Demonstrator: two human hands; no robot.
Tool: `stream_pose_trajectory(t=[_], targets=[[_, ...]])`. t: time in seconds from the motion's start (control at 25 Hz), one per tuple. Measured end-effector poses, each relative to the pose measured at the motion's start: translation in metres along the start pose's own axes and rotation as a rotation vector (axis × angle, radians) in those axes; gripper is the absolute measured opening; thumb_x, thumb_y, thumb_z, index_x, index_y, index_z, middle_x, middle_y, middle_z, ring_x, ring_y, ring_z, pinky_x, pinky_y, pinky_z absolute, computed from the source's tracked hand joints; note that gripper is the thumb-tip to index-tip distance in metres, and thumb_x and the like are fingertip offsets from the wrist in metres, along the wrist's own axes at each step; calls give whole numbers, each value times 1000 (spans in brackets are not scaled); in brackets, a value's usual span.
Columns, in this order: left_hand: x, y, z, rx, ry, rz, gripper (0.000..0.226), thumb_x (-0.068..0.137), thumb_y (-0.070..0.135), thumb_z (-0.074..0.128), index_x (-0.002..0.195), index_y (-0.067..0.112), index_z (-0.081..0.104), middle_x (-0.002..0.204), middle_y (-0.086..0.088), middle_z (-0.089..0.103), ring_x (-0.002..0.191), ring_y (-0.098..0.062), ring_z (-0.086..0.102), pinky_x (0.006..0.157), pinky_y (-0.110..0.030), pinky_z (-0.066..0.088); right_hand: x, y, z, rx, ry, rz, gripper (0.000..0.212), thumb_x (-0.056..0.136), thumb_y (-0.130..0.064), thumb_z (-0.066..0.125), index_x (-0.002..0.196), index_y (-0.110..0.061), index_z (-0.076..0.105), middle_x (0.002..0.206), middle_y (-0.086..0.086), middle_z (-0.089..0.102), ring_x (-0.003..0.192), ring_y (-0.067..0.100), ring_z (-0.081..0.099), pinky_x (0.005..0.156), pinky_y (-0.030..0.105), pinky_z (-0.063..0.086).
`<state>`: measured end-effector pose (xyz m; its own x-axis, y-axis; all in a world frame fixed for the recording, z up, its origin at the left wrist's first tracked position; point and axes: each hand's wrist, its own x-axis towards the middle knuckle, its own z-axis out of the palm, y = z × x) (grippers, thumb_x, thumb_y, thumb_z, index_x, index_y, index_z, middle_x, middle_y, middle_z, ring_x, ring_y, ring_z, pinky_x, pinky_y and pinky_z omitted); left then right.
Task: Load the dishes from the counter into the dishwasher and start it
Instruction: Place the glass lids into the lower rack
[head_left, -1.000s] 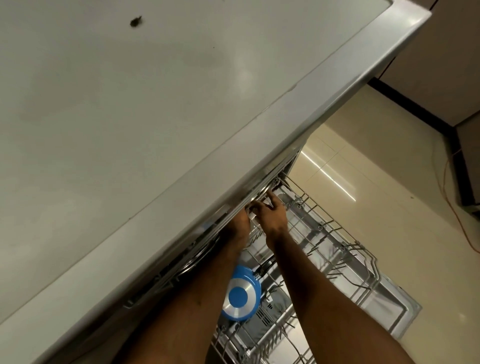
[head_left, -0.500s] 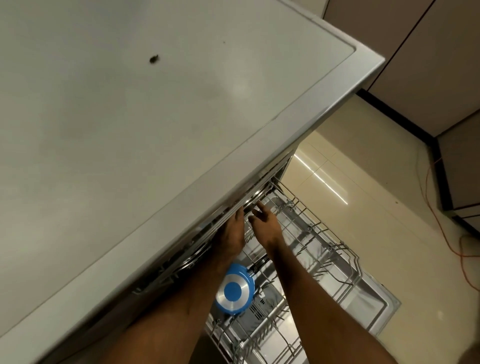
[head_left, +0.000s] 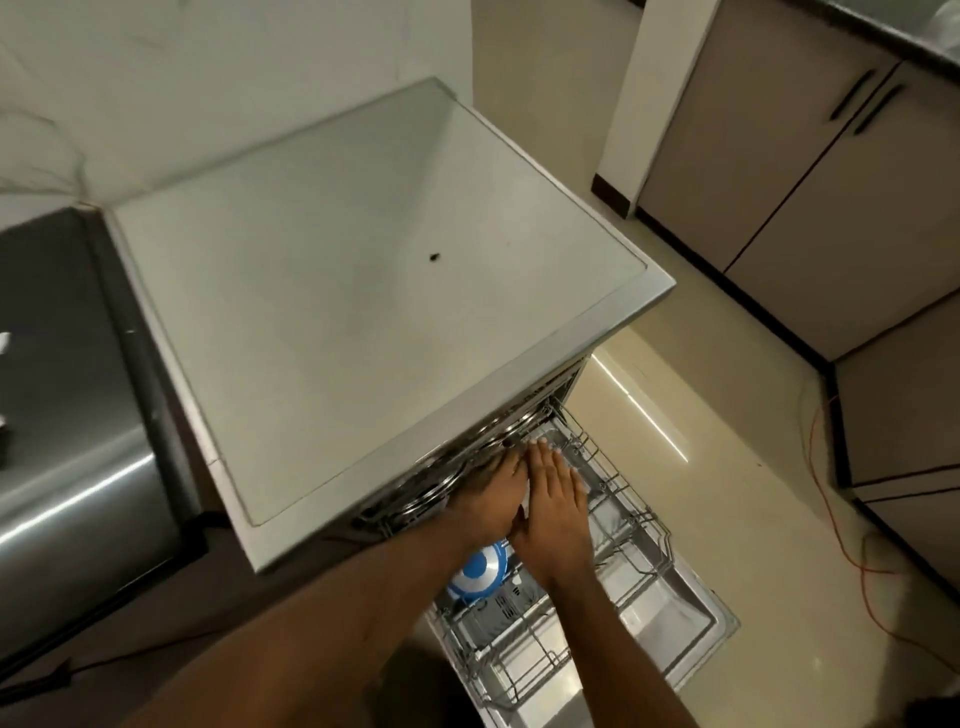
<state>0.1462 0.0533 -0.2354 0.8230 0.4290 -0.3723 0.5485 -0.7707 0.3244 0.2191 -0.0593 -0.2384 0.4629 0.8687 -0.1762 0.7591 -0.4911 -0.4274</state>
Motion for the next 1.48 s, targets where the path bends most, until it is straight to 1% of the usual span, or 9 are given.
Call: stream_pose_trajectory(t=[0.16, 0.4, 0.52, 0.72, 0.92, 1.04, 1.2, 1.32, 1.48], targets=[[-42, 24, -59, 75, 142, 116, 114, 87, 28, 79, 163, 8, -4, 172, -9, 4, 157, -23, 11, 127, -40, 22, -31, -37, -49, 43, 95, 27, 113, 92, -62, 63, 166, -20, -11, 174, 0, -12, 160, 19, -16, 129, 44, -8], [-101, 0, -133, 20, 278, 100, 82, 106, 30, 50, 164, 14, -7, 172, -5, -7, 159, -21, -2, 130, -39, 10, -27, -105, -102, -68, 214, -177, 86, 104, -48, 47, 167, -19, -4, 175, 1, -4, 161, 17, -10, 131, 49, 6], [-136, -37, -163, 33, 362, 23, 85, 103, 24, 54, 165, 15, -4, 173, -3, -6, 159, -19, 0, 130, -38, 10, -13, -156, -114, -78, 198, -298, 84, 104, -43, 49, 168, -18, -2, 175, 0, -4, 161, 16, -10, 131, 44, 2], [-217, -122, -189, -26, 416, -190, 102, 90, 2, 65, 165, 16, -4, 173, -3, 1, 158, -23, 12, 125, -41, 29, 4, -265, -100, -25, 70, -494, 77, 106, -42, 44, 167, -15, 5, 175, 1, 5, 161, 16, 1, 131, 42, 10], [-324, -206, -188, -126, 421, -424, 89, 100, 33, 56, 164, 19, -4, 173, -5, 3, 158, -23, 12, 127, -44, 24, -1, -385, -51, 61, -102, -676, 77, 105, -44, 46, 168, -18, 8, 174, 1, 14, 160, 17, 13, 131, 39, 15], [-381, -249, -188, -119, 415, -529, 84, 98, 22, 54, 164, 10, 4, 172, -9, 8, 158, -25, 13, 127, -41, 22, -12, -452, -24, 50, -200, -753, 77, 101, -36, 56, 166, -20, 18, 171, 2, 25, 158, 19, 24, 129, 39, 22], [-445, -293, -185, -194, 409, -705, 83, 98, 20, 61, 163, 6, 11, 170, -10, 13, 156, -27, 17, 124, -36, 21, -27, -522, 12, -100, -421, -636, 88, 95, -29, 70, 165, -26, 16, 171, 1, 25, 151, 25, 37, 121, 45, 38], [-478, -324, -185, -245, 402, -803, 82, 97, 21, 63, 163, 8, 16, 168, -11, 20, 152, -30, 26, 122, -39, 29, -25, -564, 38, -295, -521, -550, 98, 87, -25, 81, 163, -19, 20, 169, 7, 23, 152, 31, 33, 119, 49, 39], [-496, -363, -192, -349, 434, -839, 73, 97, 25, 64, 158, 5, 29, 161, -16, 35, 147, -32, 37, 120, -40, 32, -9, -601, 44, -541, -564, -566, 82, 78, -22, 89, 148, -11, 48, 153, 13, 45, 139, 35, 49, 113, 46, 47]])
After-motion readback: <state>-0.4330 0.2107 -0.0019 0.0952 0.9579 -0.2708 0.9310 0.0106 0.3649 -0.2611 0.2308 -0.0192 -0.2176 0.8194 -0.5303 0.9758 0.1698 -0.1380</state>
